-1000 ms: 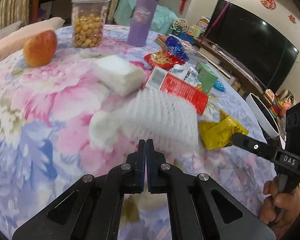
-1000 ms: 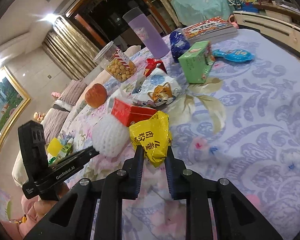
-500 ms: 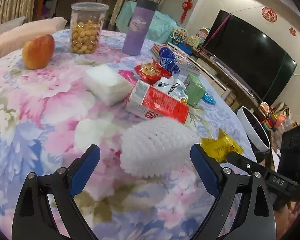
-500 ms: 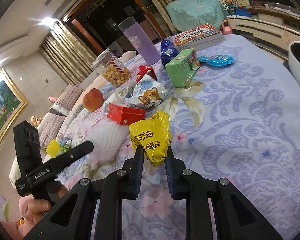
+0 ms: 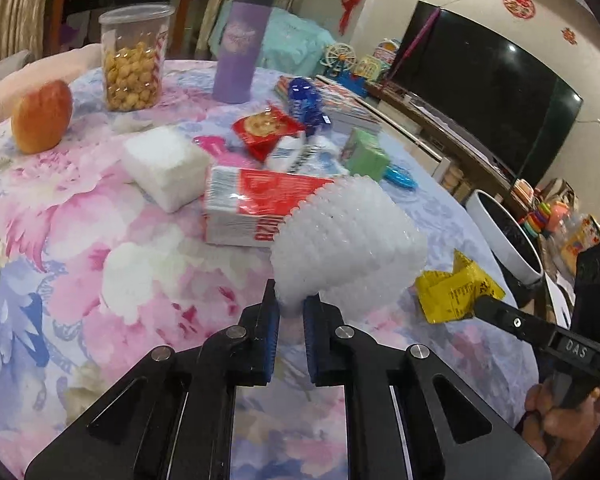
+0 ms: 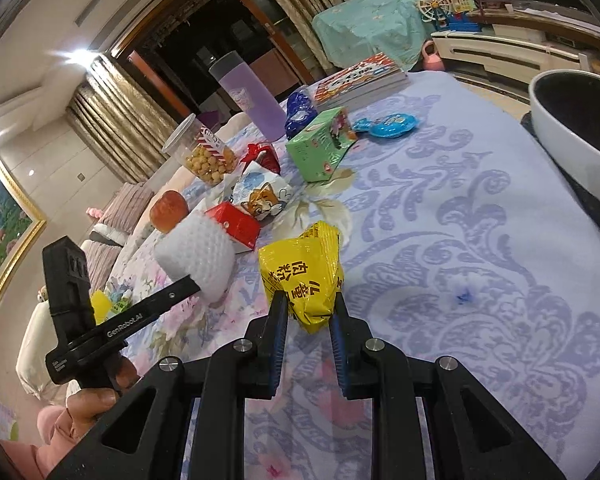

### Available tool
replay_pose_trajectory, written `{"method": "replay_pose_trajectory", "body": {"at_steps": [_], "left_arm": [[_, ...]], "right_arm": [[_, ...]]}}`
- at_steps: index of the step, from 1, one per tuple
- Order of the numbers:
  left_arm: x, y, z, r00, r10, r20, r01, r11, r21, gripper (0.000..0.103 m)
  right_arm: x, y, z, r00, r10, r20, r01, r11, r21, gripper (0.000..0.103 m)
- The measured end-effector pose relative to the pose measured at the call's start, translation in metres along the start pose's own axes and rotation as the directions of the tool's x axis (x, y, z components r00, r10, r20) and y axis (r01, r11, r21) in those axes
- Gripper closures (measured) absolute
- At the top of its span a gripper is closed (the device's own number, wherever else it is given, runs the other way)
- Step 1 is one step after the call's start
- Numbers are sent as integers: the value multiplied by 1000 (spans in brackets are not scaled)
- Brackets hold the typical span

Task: Collect trash
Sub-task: 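Grasp the white foam fruit net with the left tool while the right tool grasps the yellow snack bag, then carry the foam net and yellow bag with both tools over the trash bin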

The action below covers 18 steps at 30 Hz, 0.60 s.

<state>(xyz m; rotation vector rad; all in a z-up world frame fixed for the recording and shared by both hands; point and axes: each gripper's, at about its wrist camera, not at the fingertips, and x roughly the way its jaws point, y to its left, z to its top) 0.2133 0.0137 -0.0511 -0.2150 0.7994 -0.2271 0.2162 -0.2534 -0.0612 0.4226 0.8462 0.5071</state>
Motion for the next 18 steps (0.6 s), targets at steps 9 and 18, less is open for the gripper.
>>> {"method": "replay_pose_trajectory", "body": {"at_steps": [9,18], "left_arm": [[4,-49,3,998,-58,-17,59,996,61,93],[23,-109,11,993,-105,-53,112,982,150,93]], "right_arm": [[-38,-17,4,998,-28,60,28,1000,6,82],[-77,-49,14,987,-83,137,76,996,53,82]]}}
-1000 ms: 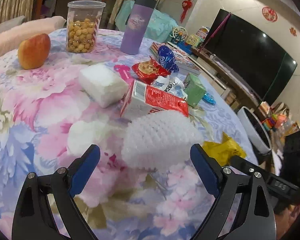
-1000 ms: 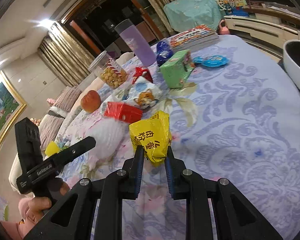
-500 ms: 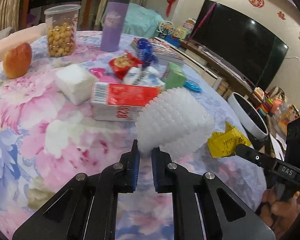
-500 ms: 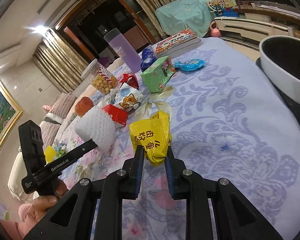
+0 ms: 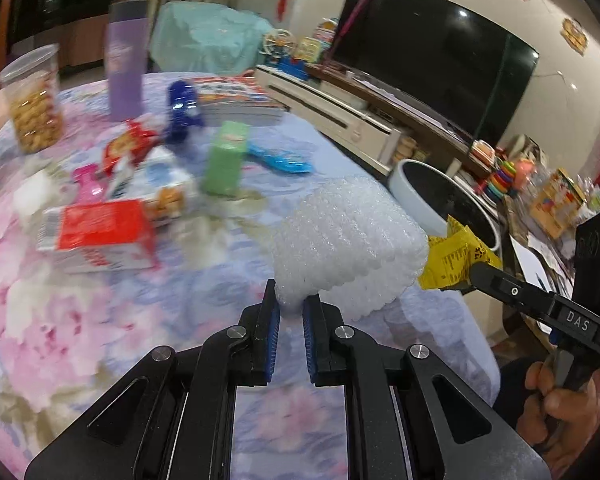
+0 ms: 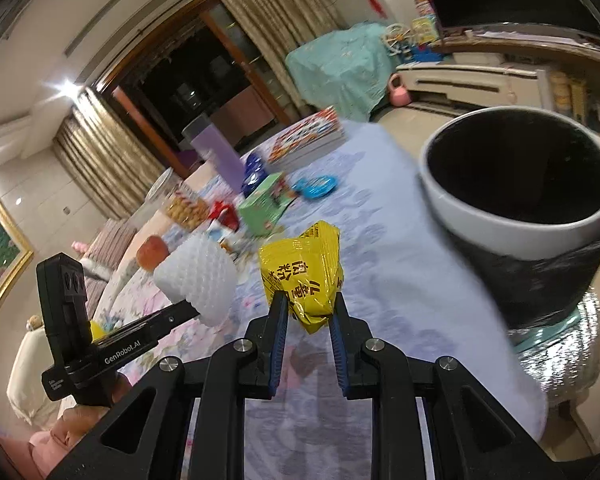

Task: Collect trash
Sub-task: 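Carry the foam net and yellow bag with both tools over the trash bin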

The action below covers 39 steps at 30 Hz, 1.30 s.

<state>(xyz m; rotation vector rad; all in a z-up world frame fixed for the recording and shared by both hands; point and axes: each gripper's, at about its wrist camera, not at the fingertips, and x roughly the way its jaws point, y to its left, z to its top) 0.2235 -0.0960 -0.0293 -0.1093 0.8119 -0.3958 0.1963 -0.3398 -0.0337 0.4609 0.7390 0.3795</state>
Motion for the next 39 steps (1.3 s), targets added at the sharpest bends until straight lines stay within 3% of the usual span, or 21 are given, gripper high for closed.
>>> {"method": "replay_pose_trajectory", "body": {"at_steps": [14,24,39], "left_arm": [[34,-79,24,998,-55,-36,59,991,124,93],[54,-113,42,997,-61,-53,70,982,177,93],[93,-158,67,994,-53,-98,77,962,264,93]], "right_arm": [[-45,-55,15,991,-99,91,93,994,65,82],[-64,-86,28,978,-162,133,150,984,97,82],[-64,-112,48,967,-225,121,213,971,104,82]]}}
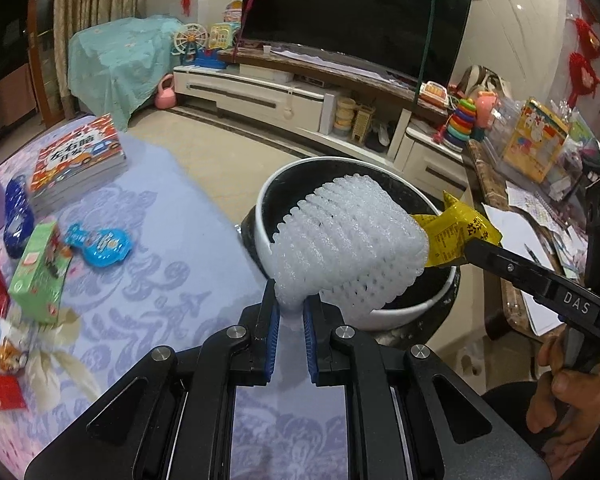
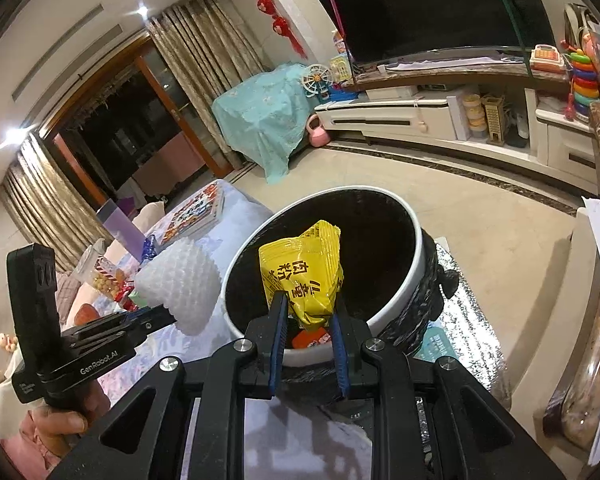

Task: Collect trash
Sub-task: 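Carry the foam net and yellow bag with both tools over the trash bin, then open both tools to drop the foam net and yellow bag into the bin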

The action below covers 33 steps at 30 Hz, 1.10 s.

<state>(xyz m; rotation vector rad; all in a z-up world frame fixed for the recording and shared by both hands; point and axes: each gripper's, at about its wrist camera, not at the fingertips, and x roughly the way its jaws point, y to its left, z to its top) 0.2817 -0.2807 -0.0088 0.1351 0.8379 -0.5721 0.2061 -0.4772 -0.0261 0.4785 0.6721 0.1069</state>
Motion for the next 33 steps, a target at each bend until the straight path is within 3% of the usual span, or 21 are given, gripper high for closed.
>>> {"method": "replay_pose_trajectory", "body": {"at_steps": [14,16,18,21,27,29,33], "left_arm": [[22,-20,27,1000,-5,-10,5,999,47,90],[26,-22,28,1000,-17,-20,18,999,47,85],[29,-23,26,1000,-10,-24,11,999,50,61],[31,-22,23,1000,11,-24,-10,999,47,47],[26,-9,15,1000,2,-28,-2,1000,-7,41],[21,-4,11,1000,0,-22,0,1000,-30,39],[10,9,-2,1000,3,-10,-4,997,-80,36]], "right_arm": [[9,-4,15,999,-35,-24,35,999,-21,82],[10,-5,17,999,-40,-25,39,999,-23,82],[11,-6,17,999,-43,-27,42,999,-21,80],[11,-9,17,998,-58,-32,57,998,-14,78],[9,-13,18,997,-65,-34,65,998,8,64],[8,-12,19,998,-63,-32,63,998,10,52],[5,-7,17,998,-57,-22,57,998,15,38]]}}
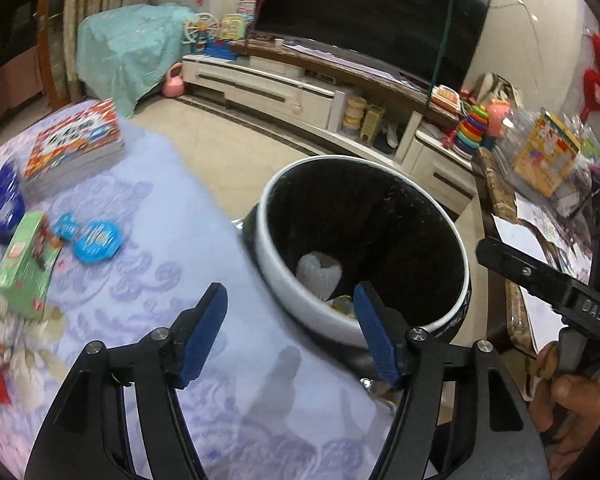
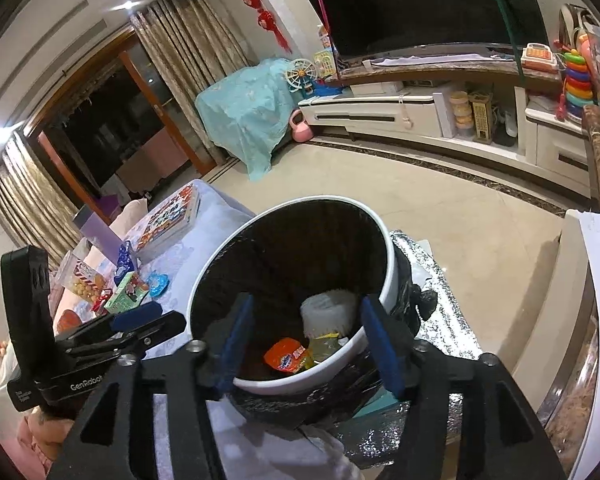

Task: Collect trash
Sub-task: 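Open both tools to drop the foam net and yellow bag into the bin, then move both open tools back over the table toward the remaining items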

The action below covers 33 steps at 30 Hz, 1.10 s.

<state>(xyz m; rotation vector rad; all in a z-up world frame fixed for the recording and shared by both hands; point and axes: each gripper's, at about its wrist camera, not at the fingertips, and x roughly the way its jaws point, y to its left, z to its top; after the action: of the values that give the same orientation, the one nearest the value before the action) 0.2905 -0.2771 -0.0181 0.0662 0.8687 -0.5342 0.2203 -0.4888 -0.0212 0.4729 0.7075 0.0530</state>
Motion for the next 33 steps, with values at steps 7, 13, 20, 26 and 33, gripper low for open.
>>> {"method": "replay_pose_trajectory", "body": {"at_steps": [7,13,20,26,33], "left_arm": [[-23,32,-31,1000,19,17,-17,995,-97,35],[-45,61,-57,999,46,30,-40,984,-175,35],[-66,96,-85,996,84,31,-73,962,-265,35],[-81,123,-103,993,117,30,-102,942,-320,35],[-95,151,-123,989,148,23,-128,916,-380,34]], "right_arm": [[-1,16,-11,1000,31,-6,-31,1000,1,17],[-1,41,-21,997,76,-4,-76,997,-20,13],[9,73,-39,991,132,-35,-133,990,-54,13],[21,101,-56,983,167,-77,-172,982,-72,13],[35,127,-71,973,194,-126,-206,974,-94,13]]}}
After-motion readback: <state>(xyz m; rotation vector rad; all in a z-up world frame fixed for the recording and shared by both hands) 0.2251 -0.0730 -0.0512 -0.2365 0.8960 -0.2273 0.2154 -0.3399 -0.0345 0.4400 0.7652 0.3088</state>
